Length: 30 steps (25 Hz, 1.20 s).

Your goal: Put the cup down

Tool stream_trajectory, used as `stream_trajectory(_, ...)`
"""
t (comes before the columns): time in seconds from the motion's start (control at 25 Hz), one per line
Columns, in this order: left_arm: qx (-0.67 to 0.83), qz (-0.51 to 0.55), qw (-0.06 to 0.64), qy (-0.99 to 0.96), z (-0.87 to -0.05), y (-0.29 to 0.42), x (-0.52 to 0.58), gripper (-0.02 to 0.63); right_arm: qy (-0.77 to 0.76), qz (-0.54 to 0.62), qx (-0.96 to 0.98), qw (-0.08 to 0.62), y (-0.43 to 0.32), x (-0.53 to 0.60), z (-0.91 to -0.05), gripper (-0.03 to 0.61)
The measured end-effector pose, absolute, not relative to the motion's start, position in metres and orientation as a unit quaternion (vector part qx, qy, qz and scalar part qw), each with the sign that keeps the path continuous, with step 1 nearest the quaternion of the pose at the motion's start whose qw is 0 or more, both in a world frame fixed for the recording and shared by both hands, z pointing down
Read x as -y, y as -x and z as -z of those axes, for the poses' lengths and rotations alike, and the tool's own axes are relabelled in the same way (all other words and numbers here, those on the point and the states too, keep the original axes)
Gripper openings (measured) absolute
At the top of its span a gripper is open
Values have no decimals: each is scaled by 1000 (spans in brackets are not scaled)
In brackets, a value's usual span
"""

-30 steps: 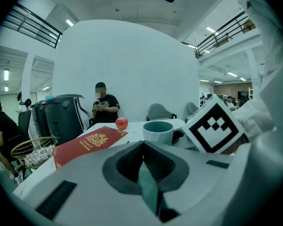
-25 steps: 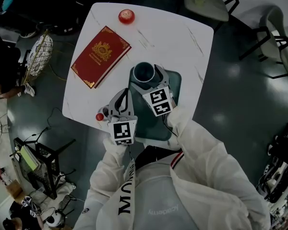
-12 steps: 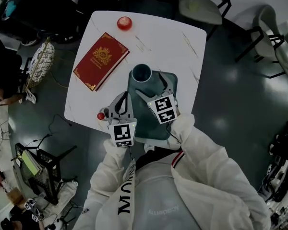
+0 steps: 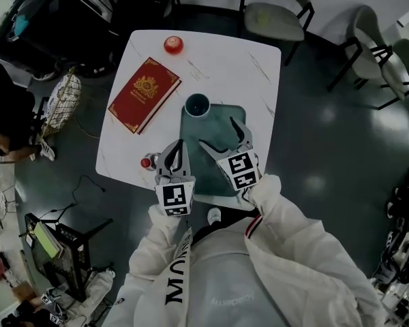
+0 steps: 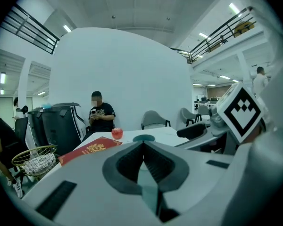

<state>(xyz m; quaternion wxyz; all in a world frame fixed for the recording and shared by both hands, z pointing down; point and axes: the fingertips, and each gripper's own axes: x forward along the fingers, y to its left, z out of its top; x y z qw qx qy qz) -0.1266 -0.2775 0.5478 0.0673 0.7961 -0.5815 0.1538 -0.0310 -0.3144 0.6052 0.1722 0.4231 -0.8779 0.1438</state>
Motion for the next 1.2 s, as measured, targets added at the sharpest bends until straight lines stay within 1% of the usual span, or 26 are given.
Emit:
stream_trajectory(0.2,581,-148,62,-798,-536,127,258,12,-432,-136,878,156,23,289,-585,483)
stream_trajectory(0.44,582,-139,55,-799,-521,128,234,12,-427,-136,880,157,24,251,-567,471)
stream_trajectory(0.56,581,-133,51,-801,-513,129,220,12,-430,-136,881,141,24,234,-552,440)
stream_trajectory(0.64,580,-130,49,-803,-509,130,213,11,-432,-135,882,133,24,223,-543,403)
stream_trajectory(0.8,575,-125,47,-807,-503,132,196,11,-440,-130,880,126,24,203,-529,370)
stream_trajectory(0.88,573,-123,45,-809,-500,133,187,11,-448,-128,878,112,23,194,-520,336)
stream_trajectory(0.96,572,-121,43,-810,-497,135,177,12,-457,-132,875,90,21,185,-509,283)
stream_trajectory(1.04,571,-119,40,-811,-494,138,168,12,-462,-131,874,78,23,176,-500,258)
stream_trajectory(1.2,572,-112,37,-812,-489,145,148,12,-471,-121,872,60,25,157,-483,235)
